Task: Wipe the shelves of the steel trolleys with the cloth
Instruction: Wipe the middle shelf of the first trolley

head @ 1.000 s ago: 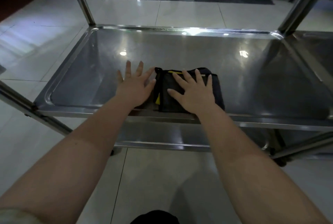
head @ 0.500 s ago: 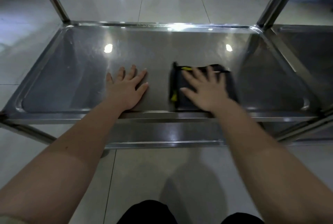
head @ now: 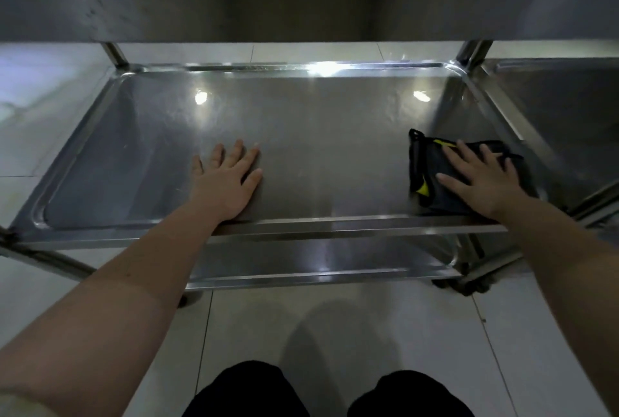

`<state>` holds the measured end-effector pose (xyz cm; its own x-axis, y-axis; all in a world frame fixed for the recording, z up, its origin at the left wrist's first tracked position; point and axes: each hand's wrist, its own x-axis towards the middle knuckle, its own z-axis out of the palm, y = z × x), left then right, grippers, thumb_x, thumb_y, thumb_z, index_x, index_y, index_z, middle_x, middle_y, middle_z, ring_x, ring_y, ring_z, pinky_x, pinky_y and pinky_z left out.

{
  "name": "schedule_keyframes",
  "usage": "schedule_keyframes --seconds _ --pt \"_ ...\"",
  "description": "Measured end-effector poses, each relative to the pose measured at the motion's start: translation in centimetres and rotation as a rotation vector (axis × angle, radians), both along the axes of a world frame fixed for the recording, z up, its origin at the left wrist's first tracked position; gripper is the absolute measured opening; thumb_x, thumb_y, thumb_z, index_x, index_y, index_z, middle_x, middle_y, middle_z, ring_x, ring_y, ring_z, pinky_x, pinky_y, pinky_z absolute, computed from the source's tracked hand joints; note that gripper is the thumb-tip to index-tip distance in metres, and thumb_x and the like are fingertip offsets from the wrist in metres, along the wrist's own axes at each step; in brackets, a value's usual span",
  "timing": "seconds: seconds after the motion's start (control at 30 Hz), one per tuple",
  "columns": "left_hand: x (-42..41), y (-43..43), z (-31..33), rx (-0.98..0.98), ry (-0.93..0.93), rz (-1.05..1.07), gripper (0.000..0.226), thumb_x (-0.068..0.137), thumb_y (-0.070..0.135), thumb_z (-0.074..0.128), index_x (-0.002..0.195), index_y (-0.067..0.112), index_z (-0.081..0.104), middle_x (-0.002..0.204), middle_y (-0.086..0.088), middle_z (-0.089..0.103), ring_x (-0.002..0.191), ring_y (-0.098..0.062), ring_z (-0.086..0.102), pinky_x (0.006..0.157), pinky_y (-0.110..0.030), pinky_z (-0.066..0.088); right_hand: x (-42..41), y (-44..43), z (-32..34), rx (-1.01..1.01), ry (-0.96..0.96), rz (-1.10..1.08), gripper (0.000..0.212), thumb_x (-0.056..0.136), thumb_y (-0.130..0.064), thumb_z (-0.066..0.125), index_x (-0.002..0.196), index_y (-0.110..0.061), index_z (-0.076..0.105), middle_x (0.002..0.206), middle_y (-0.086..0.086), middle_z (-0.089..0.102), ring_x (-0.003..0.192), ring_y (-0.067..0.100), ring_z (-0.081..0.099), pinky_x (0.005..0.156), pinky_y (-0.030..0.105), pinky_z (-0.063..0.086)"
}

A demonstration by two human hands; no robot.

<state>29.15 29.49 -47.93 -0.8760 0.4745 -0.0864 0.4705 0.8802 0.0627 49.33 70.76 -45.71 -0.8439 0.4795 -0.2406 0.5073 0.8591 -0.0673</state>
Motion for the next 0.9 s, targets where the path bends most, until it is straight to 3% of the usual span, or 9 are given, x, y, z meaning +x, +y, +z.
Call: schedule_keyframes --seconds 0.13,0.33,0.4,0.47,0.57,0.63,0.7,0.83,0.9 --pt "-0.3 -0.1 -0.5 -0.016 0.019 -0.011 0.057 0.1 0.057 0.014 0.154 0.045 0.001 0.165 0.01 -0.003 0.151 -0.028 0.0 0.115 -0.062 -0.001 -3.3 -7.3 -0.7 0.059 0.058 0.118 0.072 0.085 -0.08 0.011 0.149 -0.054 -0.007 0.163 -0.014 -0.008 0.15 0.027 -0.01 0.117 0.06 -0.002" --pt "-0.1 -0.5 0.1 0.026 -0.004 0.001 0.056 0.101 0.054 0.012 0.155 0.044 0.0 0.165 0.008 -0.002 0.151 -0.027 -0.001 0.117 -0.06 -0.004 -8.6 -21.6 -0.8 -0.027 0.086 0.387 0.07 0.093 -0.072 0.015 0.154 -0.042 -0.001 0.164 -0.009 -0.011 0.149 0.032 -0.016 0.114 0.064 -0.01" --pt "0.6 -0.6 1.0 0.124 0.036 -0.006 0.055 0.103 0.049 0.011 0.156 0.039 0.001 0.165 0.002 0.001 0.151 -0.027 0.0 0.118 -0.056 -0.003 -7.6 -20.8 0.0 -0.2 0.24 0.389 0.064 0.097 -0.064 0.03 0.154 -0.037 0.02 0.164 -0.008 0.01 0.151 0.024 -0.004 0.118 0.057 -0.006" --pt "1.9 -0.3 2.0 0.195 0.113 -0.111 0.054 0.104 0.044 0.013 0.157 0.032 0.005 0.165 -0.003 0.006 0.151 -0.027 0.002 0.121 -0.05 -0.002 -5.0 -18.9 0.8 -0.337 0.487 0.4 0.053 0.096 -0.05 0.052 0.143 -0.025 0.05 0.153 0.0 0.042 0.147 0.022 0.024 0.12 0.044 0.013" --pt "4.8 1.0 3.4 0.366 0.067 -0.352 0.06 0.103 0.051 0.031 0.156 0.028 0.016 0.162 -0.006 0.021 0.15 -0.024 0.013 0.122 -0.035 0.002 -1.0 -16.2 1.4 -0.206 0.58 0.481 0.045 0.084 -0.041 0.073 0.115 -0.008 0.071 0.124 0.013 0.065 0.118 0.032 0.058 0.102 0.037 0.04" --pt "6.4 1.8 3.8 0.474 0.006 -0.383 0.067 0.096 0.052 0.051 0.154 0.027 0.029 0.158 -0.005 0.031 0.148 -0.021 0.021 0.12 -0.029 0.007 0.3 -15.3 1.2 -0.193 0.5 0.561 0.048 0.079 -0.039 0.08 0.11 -0.004 0.071 0.116 0.015 0.065 0.108 0.034 0.06 0.095 0.041 0.047" --pt "7.8 2.7 3.7 0.526 -0.088 -0.368 0.067 0.091 0.051 0.061 0.15 0.025 0.039 0.156 -0.003 0.035 0.147 -0.017 0.023 0.118 -0.023 0.008 0.6 -15.1 1.2 -0.283 0.425 0.522 0.05 0.079 -0.036 0.079 0.116 -0.004 0.068 0.124 0.013 0.061 0.116 0.032 0.056 0.101 0.041 0.043" --pt "9.7 4.1 1.6 0.268 -0.075 -0.417 0.065 0.096 0.058 0.045 0.152 0.028 0.031 0.161 0.0 0.021 0.15 -0.016 0.011 0.121 -0.027 -0.002 0.4 -15.4 0.8 -0.41 0.419 0.433 0.047 0.081 -0.027 0.078 0.12 -0.005 0.067 0.133 0.012 0.055 0.127 0.028 0.049 0.111 0.037 0.035" --pt "10.1 4.4 1.1 0.263 -0.034 -0.389 0.062 0.097 0.058 0.042 0.151 0.03 0.031 0.161 0.001 0.02 0.15 -0.015 0.011 0.121 -0.028 -0.001 0.2 -15.3 0.8 -0.432 0.439 0.427 0.041 0.082 -0.023 0.077 0.117 -0.005 0.069 0.129 0.012 0.058 0.123 0.027 0.053 0.108 0.032 0.036"
